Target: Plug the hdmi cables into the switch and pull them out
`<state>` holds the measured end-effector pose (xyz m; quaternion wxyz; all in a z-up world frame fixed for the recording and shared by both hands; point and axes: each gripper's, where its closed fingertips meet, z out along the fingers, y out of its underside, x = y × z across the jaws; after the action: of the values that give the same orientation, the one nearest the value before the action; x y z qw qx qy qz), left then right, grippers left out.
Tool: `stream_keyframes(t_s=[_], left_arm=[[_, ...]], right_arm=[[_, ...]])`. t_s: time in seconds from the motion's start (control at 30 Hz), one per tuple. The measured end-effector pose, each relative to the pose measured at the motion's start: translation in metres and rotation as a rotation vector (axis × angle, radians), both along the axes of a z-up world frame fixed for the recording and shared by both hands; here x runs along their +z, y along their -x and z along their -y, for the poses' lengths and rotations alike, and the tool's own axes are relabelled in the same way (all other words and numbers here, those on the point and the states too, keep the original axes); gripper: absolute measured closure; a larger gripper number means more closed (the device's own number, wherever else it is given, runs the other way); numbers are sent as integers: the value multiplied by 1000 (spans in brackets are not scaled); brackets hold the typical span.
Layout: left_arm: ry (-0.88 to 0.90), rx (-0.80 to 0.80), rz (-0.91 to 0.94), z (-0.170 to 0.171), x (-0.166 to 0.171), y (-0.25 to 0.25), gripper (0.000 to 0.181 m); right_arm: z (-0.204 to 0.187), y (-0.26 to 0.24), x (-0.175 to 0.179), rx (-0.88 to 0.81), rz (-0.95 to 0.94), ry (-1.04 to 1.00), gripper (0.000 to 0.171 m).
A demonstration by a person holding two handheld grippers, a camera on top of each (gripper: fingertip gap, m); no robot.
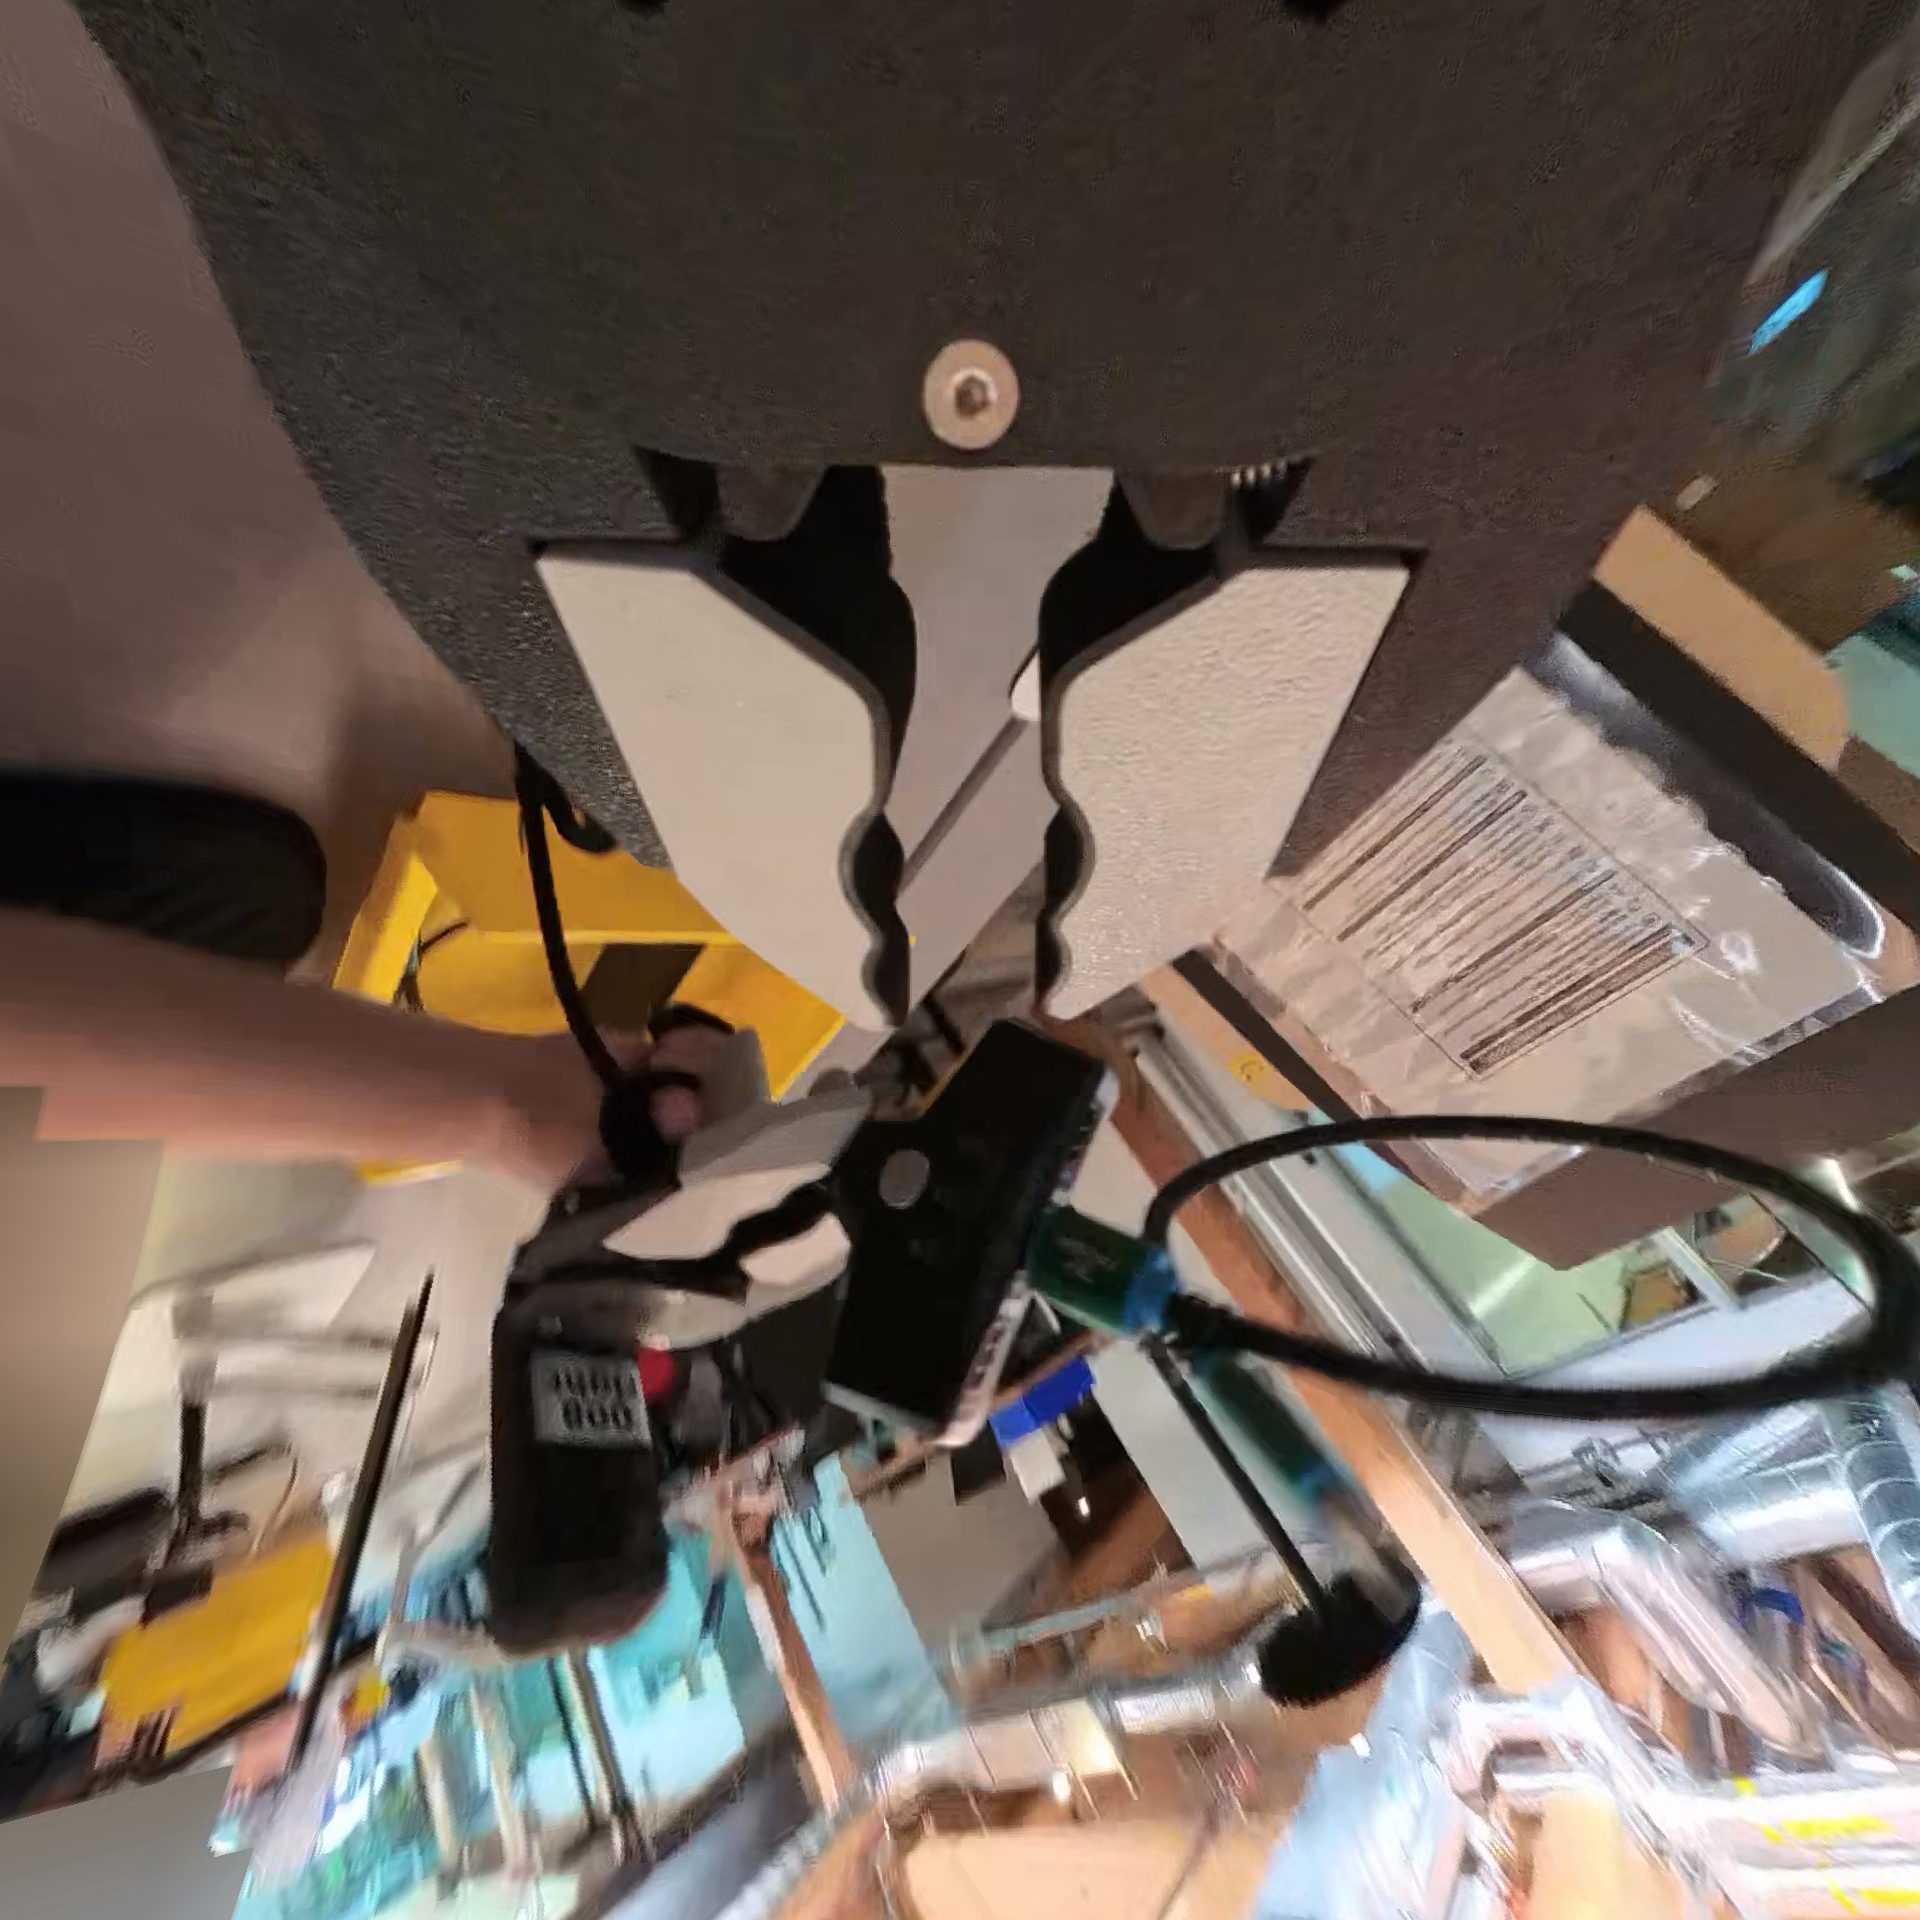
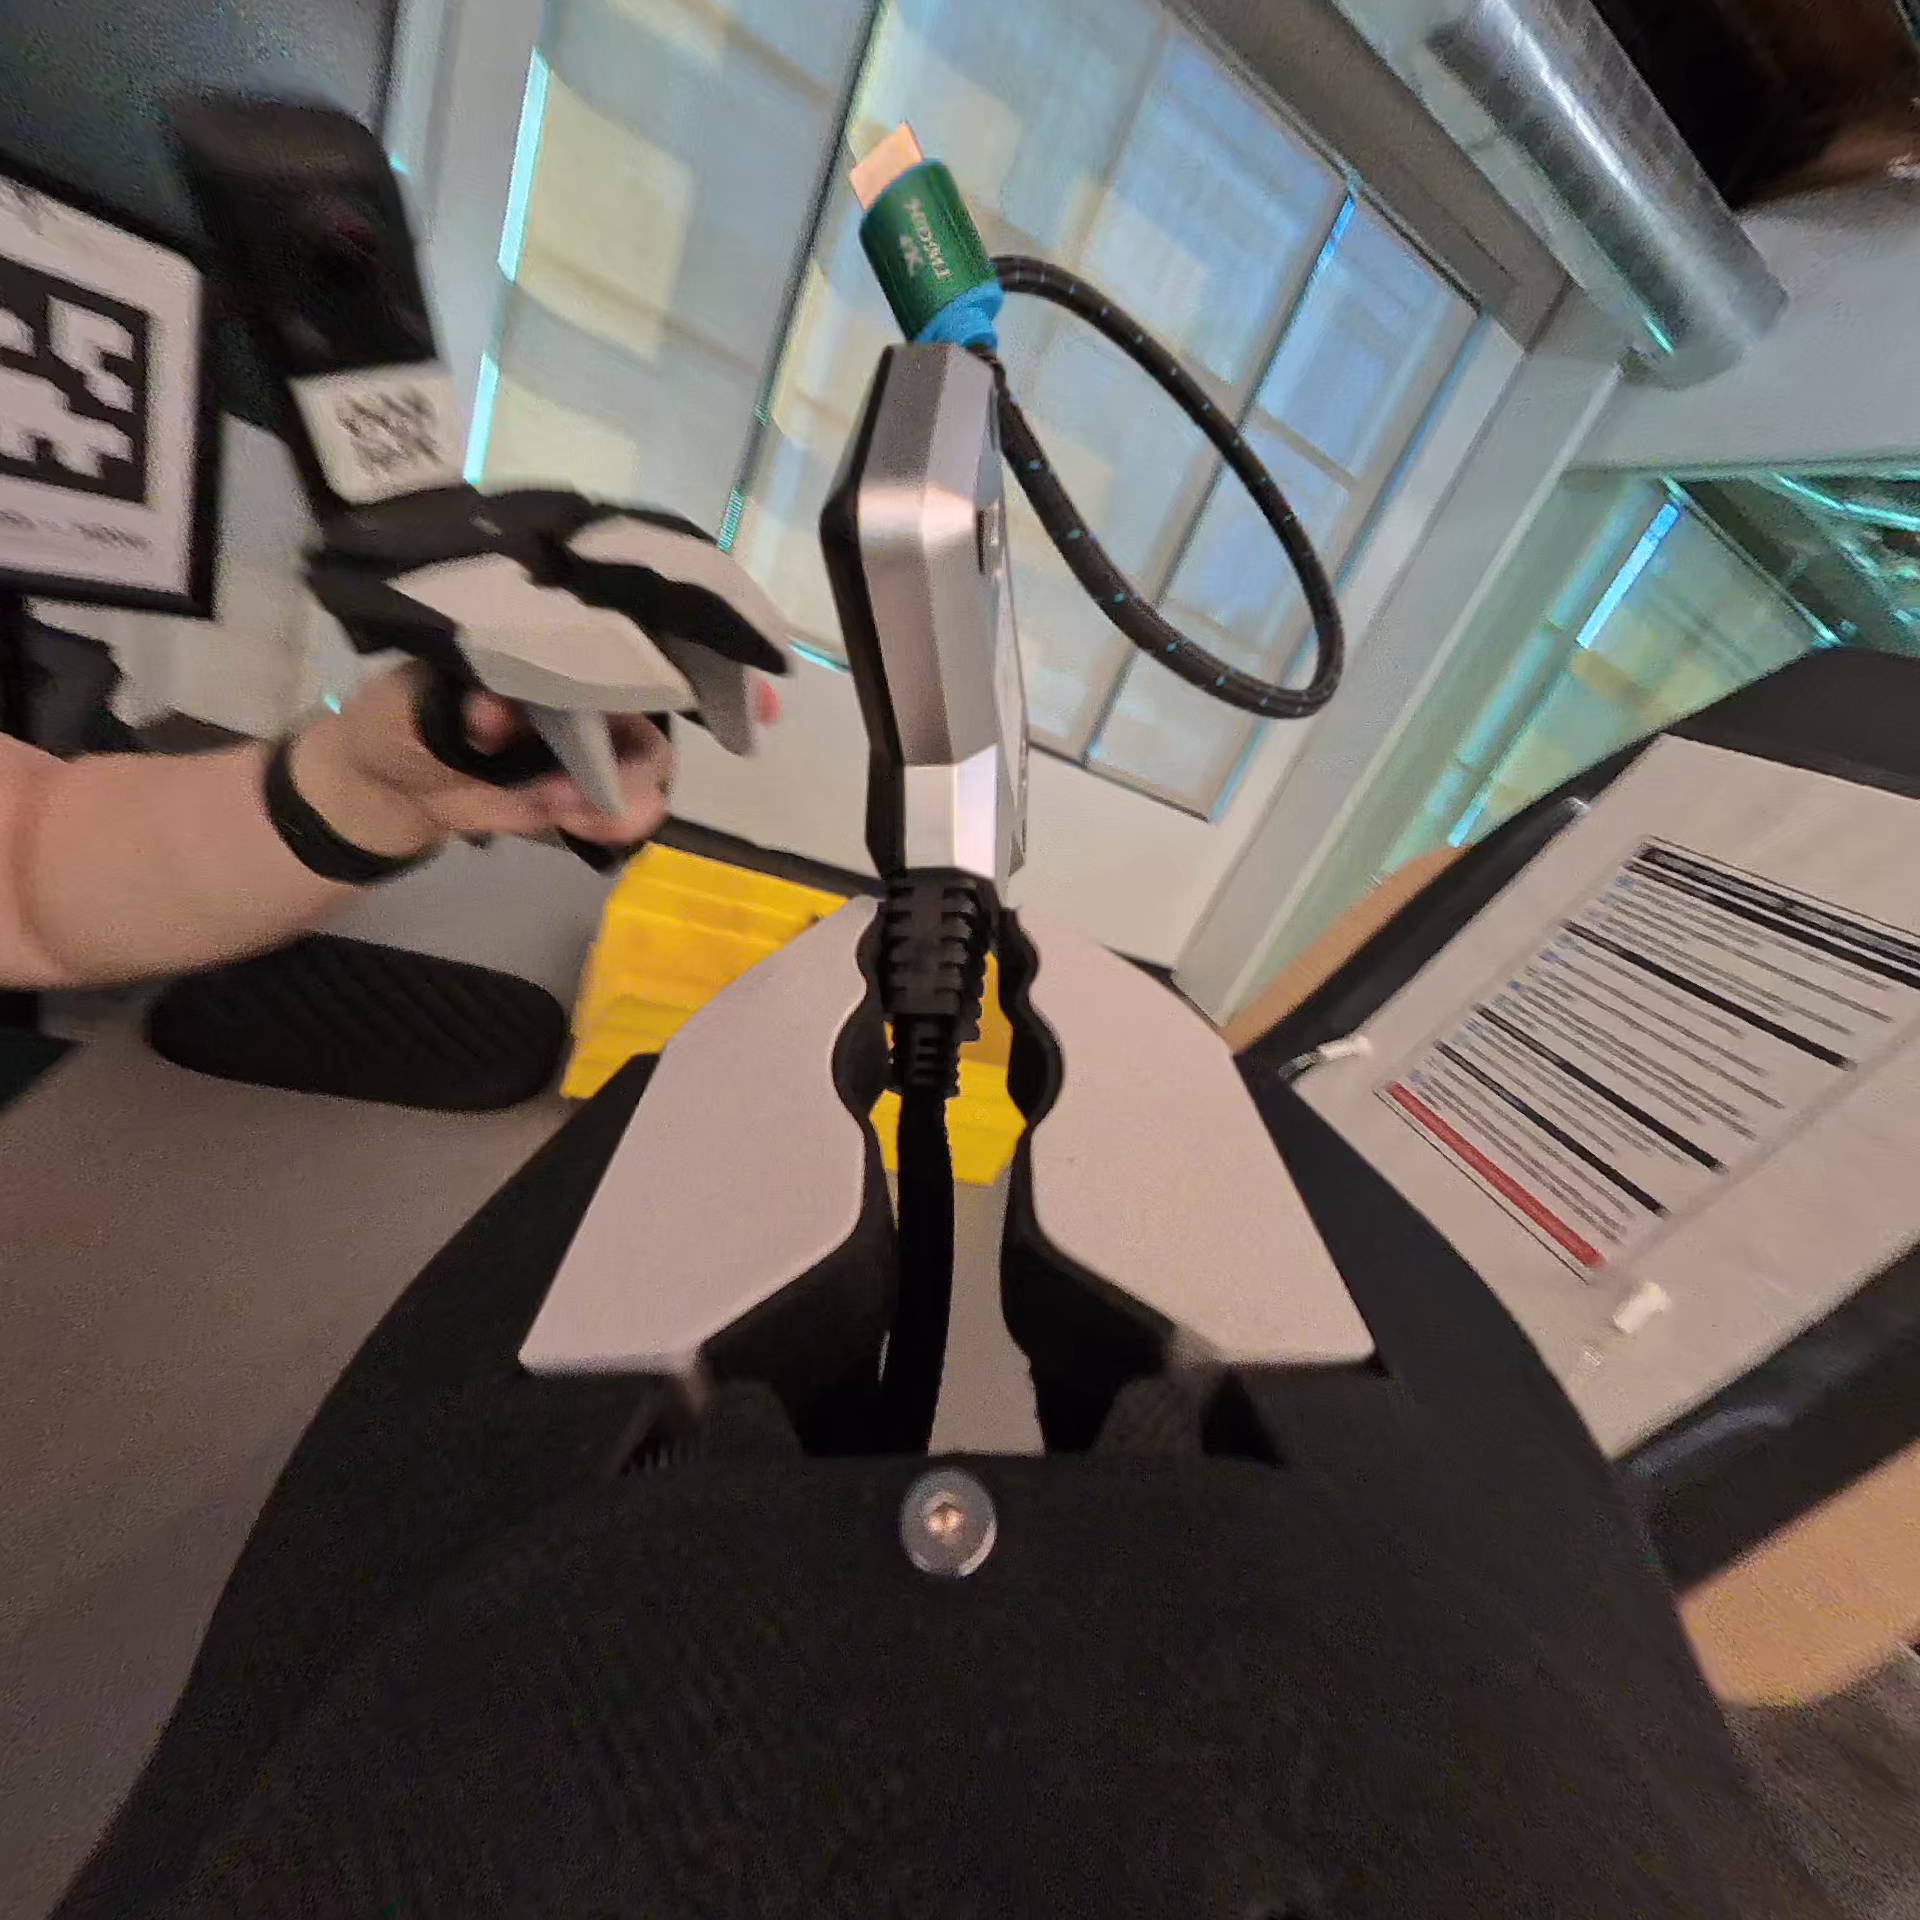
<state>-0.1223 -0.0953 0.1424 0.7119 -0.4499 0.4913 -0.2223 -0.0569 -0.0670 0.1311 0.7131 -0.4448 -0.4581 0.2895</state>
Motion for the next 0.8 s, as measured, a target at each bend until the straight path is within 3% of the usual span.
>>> stream_keyframes(t_s=[0.03,0.13,0.17,0.37,0.5,0.8], left_arm=[[24,-16,32,-5,3,-2,155],[119,-141,99,-10,13,-17,116],[147,-219,117,-6,16,-22,111],[228,-515,134,16,20,-48,122],[193,-561,90,22,8,-61,135],[228,-668,123,31,2,-56,142]], right_arm=[[5,2,2,44,-26,-1,151],[24,6,6,203,-93,-1,151],[30,7,8,246,-113,-4,152],[44,14,5,420,-190,-10,151],[45,17,-2,494,-224,15,152],[41,28,-18,572,-269,53,152]])
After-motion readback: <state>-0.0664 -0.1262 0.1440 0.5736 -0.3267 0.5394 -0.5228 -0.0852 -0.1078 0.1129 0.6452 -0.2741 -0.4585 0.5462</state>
